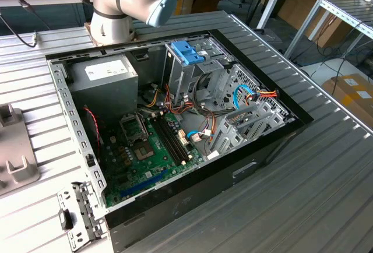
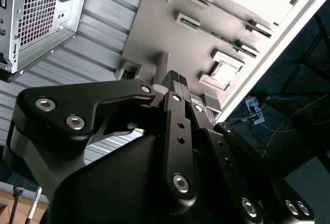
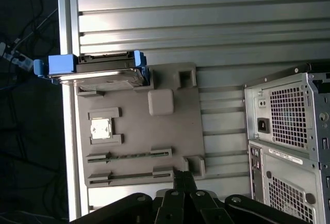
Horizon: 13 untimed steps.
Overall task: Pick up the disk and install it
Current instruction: 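Reach for the disk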
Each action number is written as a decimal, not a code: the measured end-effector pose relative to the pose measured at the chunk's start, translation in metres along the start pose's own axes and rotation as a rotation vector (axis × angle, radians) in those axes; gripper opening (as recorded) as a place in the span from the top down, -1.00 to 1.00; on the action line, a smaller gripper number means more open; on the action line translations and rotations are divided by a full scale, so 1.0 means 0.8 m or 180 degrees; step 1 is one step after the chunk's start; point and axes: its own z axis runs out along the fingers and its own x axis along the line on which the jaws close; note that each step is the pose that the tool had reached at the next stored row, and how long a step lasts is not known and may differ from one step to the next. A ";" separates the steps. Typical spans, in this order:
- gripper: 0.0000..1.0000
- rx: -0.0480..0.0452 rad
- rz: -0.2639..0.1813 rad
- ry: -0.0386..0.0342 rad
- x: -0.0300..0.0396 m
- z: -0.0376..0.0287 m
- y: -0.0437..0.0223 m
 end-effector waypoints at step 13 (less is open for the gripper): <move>0.80 0.0000 0.0000 0.0000 0.0159 -0.0001 -0.0012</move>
